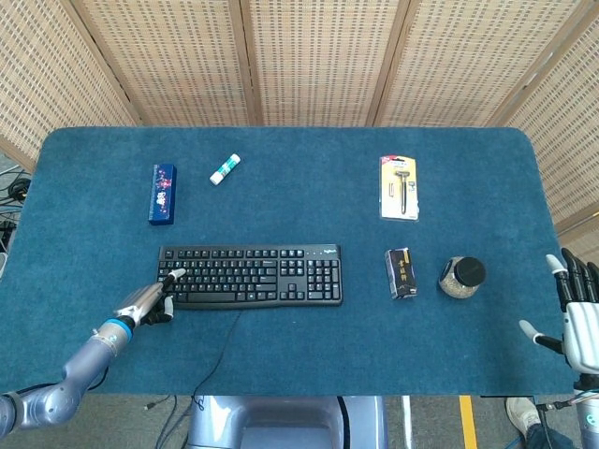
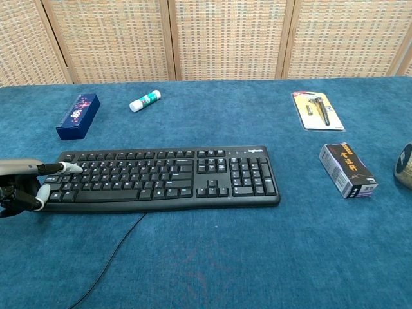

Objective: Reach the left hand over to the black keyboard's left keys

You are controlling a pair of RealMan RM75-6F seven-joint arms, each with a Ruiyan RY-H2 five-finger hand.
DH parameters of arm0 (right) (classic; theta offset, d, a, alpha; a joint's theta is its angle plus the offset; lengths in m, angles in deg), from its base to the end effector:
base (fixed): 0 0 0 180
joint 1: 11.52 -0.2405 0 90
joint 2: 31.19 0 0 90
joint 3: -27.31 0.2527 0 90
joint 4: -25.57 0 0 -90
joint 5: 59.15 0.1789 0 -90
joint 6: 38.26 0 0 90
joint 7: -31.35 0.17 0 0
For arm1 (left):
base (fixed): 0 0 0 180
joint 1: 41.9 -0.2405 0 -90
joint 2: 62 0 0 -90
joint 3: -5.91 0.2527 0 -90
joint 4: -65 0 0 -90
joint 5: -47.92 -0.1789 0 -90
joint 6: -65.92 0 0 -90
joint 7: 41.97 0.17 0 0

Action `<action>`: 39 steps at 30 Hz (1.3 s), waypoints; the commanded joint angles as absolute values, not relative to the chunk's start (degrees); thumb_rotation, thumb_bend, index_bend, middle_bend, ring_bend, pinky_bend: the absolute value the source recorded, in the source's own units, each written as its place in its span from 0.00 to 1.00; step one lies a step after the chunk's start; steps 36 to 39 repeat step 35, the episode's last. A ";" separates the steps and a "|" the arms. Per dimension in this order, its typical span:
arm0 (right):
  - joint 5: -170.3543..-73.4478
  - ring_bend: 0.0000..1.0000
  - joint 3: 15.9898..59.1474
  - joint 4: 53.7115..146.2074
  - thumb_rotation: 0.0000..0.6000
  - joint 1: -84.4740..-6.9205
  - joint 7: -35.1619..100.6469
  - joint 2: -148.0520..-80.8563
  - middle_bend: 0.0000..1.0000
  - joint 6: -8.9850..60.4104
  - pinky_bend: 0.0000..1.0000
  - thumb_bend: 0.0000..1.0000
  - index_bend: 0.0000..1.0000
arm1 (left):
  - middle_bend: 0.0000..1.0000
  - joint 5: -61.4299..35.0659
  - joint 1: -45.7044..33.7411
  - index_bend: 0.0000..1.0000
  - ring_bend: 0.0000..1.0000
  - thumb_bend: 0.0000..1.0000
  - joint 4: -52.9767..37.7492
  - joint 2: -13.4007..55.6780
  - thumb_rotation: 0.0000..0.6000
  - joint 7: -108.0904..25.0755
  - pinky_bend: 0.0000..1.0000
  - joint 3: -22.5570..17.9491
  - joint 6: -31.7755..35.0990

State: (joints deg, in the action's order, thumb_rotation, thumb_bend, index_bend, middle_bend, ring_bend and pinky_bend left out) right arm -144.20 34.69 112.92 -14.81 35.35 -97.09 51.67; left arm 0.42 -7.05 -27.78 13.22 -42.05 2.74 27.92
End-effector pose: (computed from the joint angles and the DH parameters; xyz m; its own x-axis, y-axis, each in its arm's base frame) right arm -0.3034 -0.2086 0.2116 0.3749 0.1550 0.9140 -0.9265 0.0293 0.3751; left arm -0.2557 0.2932 0.0182 -0.0043 0.6690 0.7433 0.9840 0.1354 -0.1162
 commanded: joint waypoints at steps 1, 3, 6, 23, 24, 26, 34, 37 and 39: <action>-144.17 0.00 34.72 112.88 1.00 -14.79 35.47 -97.06 0.00 51.68 0.00 0.08 0.00 | 1.00 -0.69 -7.41 0.00 0.93 0.92 -28.10 13.14 1.00 -42.76 0.80 2.44 27.17; -144.14 0.00 34.75 112.86 1.00 -14.81 35.62 -97.02 0.00 51.65 0.00 0.08 0.00 | 1.00 -2.25 -8.02 0.00 0.93 0.92 -29.08 12.50 1.00 -44.17 0.80 1.95 26.79; -144.22 0.00 34.73 112.86 1.00 -14.83 35.64 -97.01 0.00 51.64 0.00 0.08 0.00 | 1.00 -6.37 -9.47 0.00 0.93 0.92 -31.68 10.20 1.00 -47.20 0.80 0.94 25.69; -144.74 0.00 34.44 113.19 1.00 -14.79 34.69 -97.26 0.00 51.90 0.00 0.08 0.00 | 0.00 -28.90 -27.04 0.00 0.00 0.00 -39.30 -1.62 1.00 -45.73 0.00 -0.04 -9.17; -144.73 0.00 34.42 113.17 1.00 -14.82 34.56 -97.32 0.00 51.84 0.00 0.08 0.00 | 0.00 -28.82 -28.06 0.00 0.00 0.00 -39.23 -1.20 1.00 -43.16 0.00 0.22 -11.27; -144.76 0.00 34.37 113.11 1.00 -14.86 34.29 -97.45 0.00 51.77 0.00 0.08 0.00 | 0.00 -28.43 -29.50 0.00 0.00 0.00 -39.04 -0.38 1.00 -39.38 0.00 0.60 -14.09; -145.17 0.00 34.25 113.01 1.00 -14.81 33.41 -97.87 0.00 52.21 0.00 0.08 0.00 | 0.00 -27.94 -33.38 0.00 0.00 0.01 -36.80 3.28 1.00 -32.07 0.00 1.32 -21.15; -145.16 0.00 34.27 113.04 1.00 -14.77 33.39 -97.89 0.00 52.29 0.00 0.08 0.00 | 0.00 -28.04 -33.64 0.00 0.00 0.01 -36.87 3.28 1.00 -31.97 0.00 1.43 -21.31; -145.16 0.00 34.27 113.04 1.00 -14.77 33.39 -97.89 0.00 52.29 0.00 0.08 0.00 | 0.00 -28.04 -33.64 0.00 0.00 0.01 -36.87 3.28 1.00 -31.97 0.00 1.43 -21.31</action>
